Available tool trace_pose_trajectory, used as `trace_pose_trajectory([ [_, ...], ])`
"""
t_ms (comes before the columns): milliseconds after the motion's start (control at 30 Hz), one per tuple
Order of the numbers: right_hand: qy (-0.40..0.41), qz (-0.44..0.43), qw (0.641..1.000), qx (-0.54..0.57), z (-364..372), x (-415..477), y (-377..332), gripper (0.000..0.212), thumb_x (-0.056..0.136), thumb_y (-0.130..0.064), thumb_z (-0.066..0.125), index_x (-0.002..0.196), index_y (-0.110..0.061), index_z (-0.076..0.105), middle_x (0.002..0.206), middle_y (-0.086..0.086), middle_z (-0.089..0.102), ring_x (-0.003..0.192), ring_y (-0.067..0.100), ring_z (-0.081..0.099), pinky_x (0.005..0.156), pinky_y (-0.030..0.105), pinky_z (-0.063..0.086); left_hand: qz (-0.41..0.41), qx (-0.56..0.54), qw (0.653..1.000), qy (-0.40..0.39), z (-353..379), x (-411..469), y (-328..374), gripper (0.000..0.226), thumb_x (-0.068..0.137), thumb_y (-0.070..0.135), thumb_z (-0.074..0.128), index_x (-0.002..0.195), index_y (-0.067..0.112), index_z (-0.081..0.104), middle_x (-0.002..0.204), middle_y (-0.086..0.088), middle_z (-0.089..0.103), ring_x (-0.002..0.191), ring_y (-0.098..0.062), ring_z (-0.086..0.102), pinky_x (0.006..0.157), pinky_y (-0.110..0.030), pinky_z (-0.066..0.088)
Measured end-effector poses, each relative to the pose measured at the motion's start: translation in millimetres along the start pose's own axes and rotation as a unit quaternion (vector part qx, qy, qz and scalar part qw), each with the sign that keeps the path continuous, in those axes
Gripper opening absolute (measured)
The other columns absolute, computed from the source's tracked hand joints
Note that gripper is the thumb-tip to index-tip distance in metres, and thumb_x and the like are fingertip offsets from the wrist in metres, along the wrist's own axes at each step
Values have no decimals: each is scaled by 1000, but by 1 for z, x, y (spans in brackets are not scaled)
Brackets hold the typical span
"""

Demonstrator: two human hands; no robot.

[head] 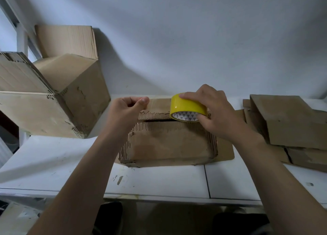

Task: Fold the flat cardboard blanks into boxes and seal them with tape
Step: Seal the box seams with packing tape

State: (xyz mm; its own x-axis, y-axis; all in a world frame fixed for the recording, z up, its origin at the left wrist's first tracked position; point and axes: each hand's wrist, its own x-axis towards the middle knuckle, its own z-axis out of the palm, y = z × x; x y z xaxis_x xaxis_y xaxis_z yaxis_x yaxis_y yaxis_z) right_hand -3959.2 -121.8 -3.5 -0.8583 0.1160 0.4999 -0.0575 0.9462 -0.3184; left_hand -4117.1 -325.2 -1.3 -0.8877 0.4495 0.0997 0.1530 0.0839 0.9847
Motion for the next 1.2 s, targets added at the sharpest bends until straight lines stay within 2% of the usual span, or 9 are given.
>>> trace_pose_trajectory([
  [167, 79, 91, 991, 53, 6, -1, -8, 70, 76, -2, 54, 141, -28, 51, 118, -16, 50, 104, -11, 38, 101, 30, 31, -5, 9, 1000, -16, 4, -4, -3, 24, 96, 26, 69, 75, 14, 74, 54, 7, 57, 57, -17, 44, 61, -30, 39],
  [300, 118, 128, 984, 37, 1, -5, 4, 64, 67, -6, 46, 127, -24, 63, 106, -3, 52, 101, 14, 48, 88, 33, 38, -22, -6, 999, 48, -12, 5, -3, 25, 95, 28, 70, 83, 6, 75, 66, -3, 57, 63, -16, 49, 62, -31, 42],
  [433, 166, 161, 969, 91, -7, -14, 16, 49, 73, -3, 51, 118, -21, 61, 112, -3, 57, 106, 12, 52, 90, 23, 42, -21, -5, 999, 49, -24, 11, -8, 21, 93, 26, 72, 76, 15, 73, 69, 4, 66, 65, -7, 56, 70, -28, 50],
  [567, 97, 283, 945, 132, 2, -15, 16, 28, 95, -5, 53, 117, -21, 56, 122, -10, 52, 111, 3, 46, 94, 24, 37, -43, -32, 997, 58, -18, 8, -25, 23, 91, 29, 74, 73, 15, 74, 68, 2, 70, 71, -12, 64, 79, -34, 55],
  [667, 25, 341, 926, 160, 8, -14, 15, 15, 102, -20, 46, 98, -29, 57, 95, -9, 61, 88, 15, 56, 70, 30, 40, -54, -68, 993, 82, -10, 5, -41, 22, 93, 28, 72, 76, 14, 75, 72, 3, 71, 79, -13, 66, 80, -28, 53],
  [767, 10, 322, 940, 114, 16, -17, 8, 11, 101, -27, 46, 103, -35, 54, 85, -8, 62, 79, 9, 57, 64, 31, 41, -81, -115, 982, 127, -4, 5, -53, 19, 94, 29, 71, 92, 11, 77, 83, 3, 74, 85, -11, 68, 77, -22, 52],
  [867, -20, 298, 954, 37, 23, -19, 5, 23, 99, -28, 44, 121, -29, 50, 84, 2, 64, 81, 25, 59, 73, 41, 50, -93, -125, 977, 148, -3, 9, -58, 21, 95, 29, 70, 100, 10, 77, 85, 3, 74, 85, -10, 67, 74, -19, 52],
  [1067, 3, 247, 960, -134, 25, -15, 7, 31, 95, -31, 45, 123, -19, 52, 82, 8, 53, 80, 31, 47, 70, 40, 41, -93, -21, 986, 137, -5, 10, -60, 22, 99, 34, 64, 92, 17, 76, 86, 0, 74, 82, -14, 66, 73, -30, 52],
  [1200, 16, 219, 967, -128, 26, -13, 1, 28, 97, -25, 48, 123, -13, 46, 83, 9, 58, 75, 33, 54, 64, 38, 36, -104, -7, 985, 134, -9, 14, -64, 23, 99, 33, 65, 92, 14, 75, 85, -2, 73, 83, -18, 65, 74, -33, 54],
])
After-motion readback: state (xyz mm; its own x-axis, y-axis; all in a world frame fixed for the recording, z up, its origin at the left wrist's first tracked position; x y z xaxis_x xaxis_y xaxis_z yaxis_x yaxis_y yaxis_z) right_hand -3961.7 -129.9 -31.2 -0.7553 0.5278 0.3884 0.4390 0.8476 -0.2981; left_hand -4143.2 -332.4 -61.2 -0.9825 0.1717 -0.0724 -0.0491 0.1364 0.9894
